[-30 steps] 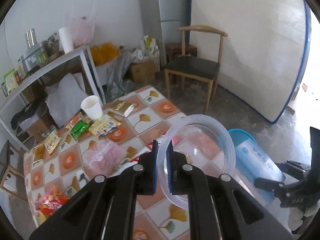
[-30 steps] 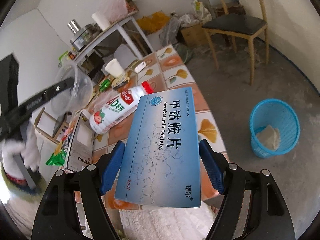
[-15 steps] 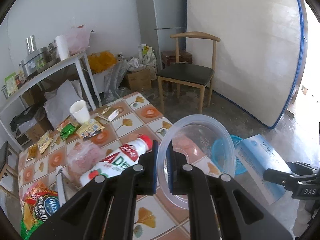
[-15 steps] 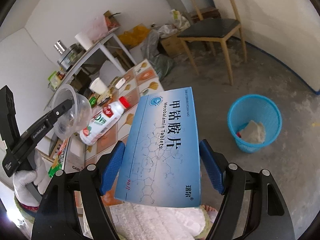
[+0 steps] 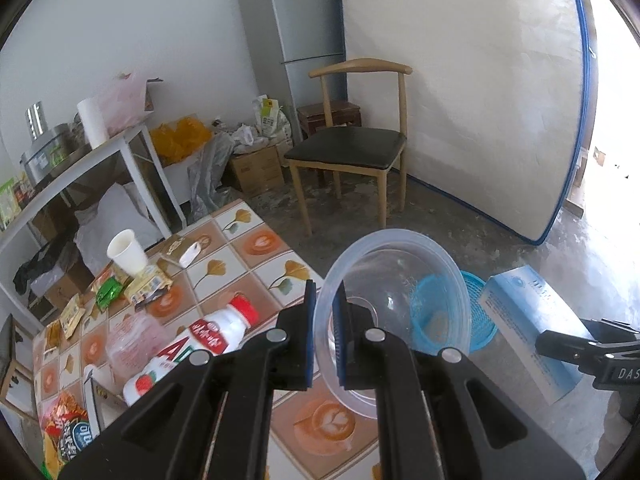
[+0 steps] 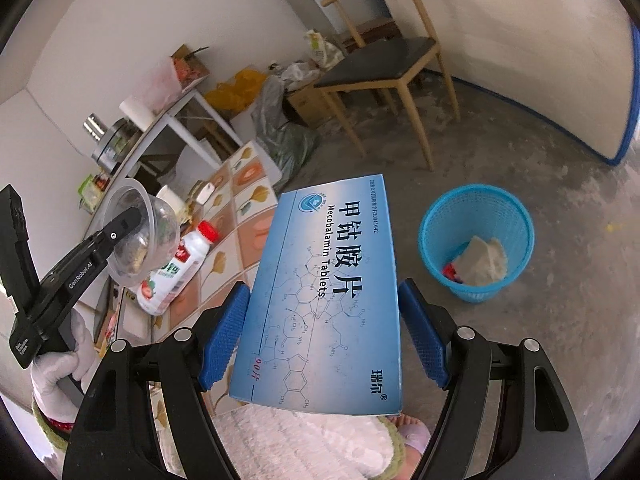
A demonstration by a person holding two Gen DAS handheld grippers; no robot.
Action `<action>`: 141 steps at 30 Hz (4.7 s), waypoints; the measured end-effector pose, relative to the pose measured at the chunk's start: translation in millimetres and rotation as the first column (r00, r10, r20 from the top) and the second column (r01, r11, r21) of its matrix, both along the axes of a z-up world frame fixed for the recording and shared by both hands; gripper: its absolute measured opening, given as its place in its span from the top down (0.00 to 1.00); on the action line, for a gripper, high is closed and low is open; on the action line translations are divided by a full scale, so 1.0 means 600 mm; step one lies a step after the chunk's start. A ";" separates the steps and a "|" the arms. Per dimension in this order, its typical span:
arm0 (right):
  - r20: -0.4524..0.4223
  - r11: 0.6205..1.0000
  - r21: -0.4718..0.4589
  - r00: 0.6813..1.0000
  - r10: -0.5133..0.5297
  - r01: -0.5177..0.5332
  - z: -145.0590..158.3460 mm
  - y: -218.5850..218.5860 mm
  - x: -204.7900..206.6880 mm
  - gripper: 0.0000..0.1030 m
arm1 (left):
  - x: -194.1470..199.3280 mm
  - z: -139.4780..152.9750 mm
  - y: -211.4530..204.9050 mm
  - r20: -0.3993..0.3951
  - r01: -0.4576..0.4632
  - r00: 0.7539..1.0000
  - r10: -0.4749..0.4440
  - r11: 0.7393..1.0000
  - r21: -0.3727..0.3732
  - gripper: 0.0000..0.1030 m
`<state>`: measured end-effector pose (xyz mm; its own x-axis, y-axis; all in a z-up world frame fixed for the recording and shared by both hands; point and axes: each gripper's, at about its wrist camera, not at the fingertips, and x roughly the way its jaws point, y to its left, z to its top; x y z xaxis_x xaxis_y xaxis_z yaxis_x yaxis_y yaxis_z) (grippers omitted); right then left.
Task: Collect trash
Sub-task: 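Carry cup and box to the blue wastebasket and open both tools, then move both tools back over the table toward the snack packets, then grasp the clear plastic bag with the right tool while the left grasps a yellow snack packet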
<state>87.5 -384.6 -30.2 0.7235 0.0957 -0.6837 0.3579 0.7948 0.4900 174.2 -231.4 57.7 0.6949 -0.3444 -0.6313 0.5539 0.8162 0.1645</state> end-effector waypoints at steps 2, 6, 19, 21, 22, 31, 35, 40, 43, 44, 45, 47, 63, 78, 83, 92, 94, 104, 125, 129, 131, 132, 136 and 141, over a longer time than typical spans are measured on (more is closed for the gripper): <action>-0.006 1.000 0.007 1.000 -0.013 0.013 -0.007 -0.010 -0.001 0.31 | 0.002 -0.005 -0.014 -0.003 0.013 1.000 -0.013 1.000 0.005 0.93; -0.019 0.998 0.024 0.999 -0.049 0.049 -0.022 -0.034 -0.011 0.31 | 0.003 -0.018 -0.050 0.001 0.038 0.999 -0.038 0.999 0.032 0.93; -0.057 0.987 0.073 0.989 -0.136 0.140 -0.062 -0.101 -0.034 0.31 | 0.036 -0.072 -0.148 -0.112 0.114 0.988 -0.109 0.993 0.037 0.93; -0.071 0.983 0.087 0.985 -0.158 0.164 -0.075 -0.117 -0.040 0.31 | 0.043 -0.089 -0.169 -0.153 0.131 0.980 -0.125 0.991 0.033 0.93; -0.078 0.980 0.094 0.983 -0.168 0.175 -0.081 -0.123 -0.043 0.31 | 0.046 -0.094 -0.177 -0.169 0.138 0.977 -0.131 0.990 0.032 0.93; -0.122 0.947 0.211 0.967 -0.222 0.244 -0.134 -0.198 -0.025 0.31 | 0.085 -0.180 -0.282 -0.338 0.207 0.925 -0.176 0.976 0.059 0.92; -0.097 0.932 0.234 0.960 -0.261 0.277 -0.145 -0.251 0.022 0.29 | 0.120 -0.205 -0.332 -0.386 0.214 0.904 -0.185 0.976 0.033 0.91; -0.110 0.904 0.237 0.934 -0.339 0.356 -0.183 -0.310 0.058 0.23 | 0.158 -0.227 -0.382 -0.382 0.182 0.908 -0.174 0.983 -0.014 0.60; -0.107 0.898 0.246 0.931 -0.350 0.366 -0.194 -0.306 0.048 0.23 | 0.156 -0.223 -0.374 -0.380 0.198 0.902 -0.207 0.978 -0.064 0.57; -0.106 0.899 0.246 0.932 -0.347 0.362 -0.196 -0.299 0.043 0.23 | 0.155 -0.222 -0.368 -0.373 0.199 0.904 -0.211 0.978 -0.071 0.56; -0.108 0.901 0.244 0.934 -0.342 0.358 -0.197 -0.296 0.041 0.23 | 0.154 -0.220 -0.360 -0.364 0.199 0.906 -0.215 0.977 -0.080 0.56; -0.124 0.908 0.233 0.937 -0.327 0.348 -0.200 -0.280 0.029 0.23 | 0.155 -0.220 -0.344 -0.367 0.191 0.906 -0.211 0.977 -0.090 0.56; -0.102 0.954 0.181 0.969 -0.225 0.241 -0.142 -0.178 -0.033 0.23 | 0.114 -0.110 -0.201 -0.342 0.160 0.912 -0.226 0.964 -0.210 0.56; 0.013 0.979 0.206 1.000 -0.001 -0.002 -0.050 -0.058 0.023 0.23 | 0.096 0.043 0.040 -0.309 0.036 0.946 -0.099 0.979 -0.201 0.54; 0.022 0.973 0.204 0.994 0.111 -0.113 -0.024 -0.007 0.059 0.23 | 0.112 0.070 0.150 -0.236 -0.057 0.971 0.031 0.993 -0.104 0.51; 0.027 0.946 0.137 0.956 0.293 -0.294 0.037 0.093 0.125 0.23 | 0.181 0.087 0.371 -0.275 -0.273 0.932 0.234 0.956 -0.110 0.51; 0.024 0.932 0.114 0.939 0.343 -0.343 0.052 0.122 0.150 0.23 | 0.192 0.087 0.396 -0.291 -0.289 0.926 0.241 0.948 -0.132 0.51; 0.022 0.792 0.204 0.811 0.585 -0.576 0.100 0.267 0.331 0.23 | 0.241 0.049 0.472 -0.358 -0.312 0.898 0.256 0.944 -0.105 0.51; -0.434 0.658 0.232 0.530 0.729 -0.716 -0.098 0.483 0.677 0.44 | 0.431 -0.050 0.483 -0.457 -0.329 0.853 0.254 0.940 -0.093 0.51; -0.462 0.649 0.139 0.530 0.711 -0.748 -0.097 0.484 0.669 0.69 | 0.463 -0.072 0.468 -0.460 -0.319 0.852 0.249 0.945 -0.079 0.51; -0.465 0.647 0.115 0.535 0.706 -0.754 -0.097 0.483 0.665 0.74 | 0.480 -0.087 0.459 -0.475 -0.323 0.843 0.254 0.944 -0.069 0.51; -0.465 0.645 0.104 0.536 0.705 -0.757 -0.097 0.485 0.667 0.76 | 0.486 -0.094 0.455 -0.484 -0.325 0.837 0.254 0.943 -0.067 0.51; -0.481 0.637 0.029 0.548 0.684 -0.770 -0.098 0.485 0.666 0.81 | 0.509 -0.124 0.440 -0.528 -0.337 0.809 0.260 0.940 -0.053 0.51; -0.487 0.652 0.002 0.569 0.663 -0.758 -0.098 0.459 0.668 0.81 | 0.528 -0.163 0.420 -0.584 -0.343 0.765 0.272 0.939 -0.013 0.51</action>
<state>488.1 -109.1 -89.1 0.1207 0.2905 -0.9492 -0.2428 0.9358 0.2556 490.8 20.5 -40.4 0.3062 -0.2673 -0.9137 0.2332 0.9516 -0.2002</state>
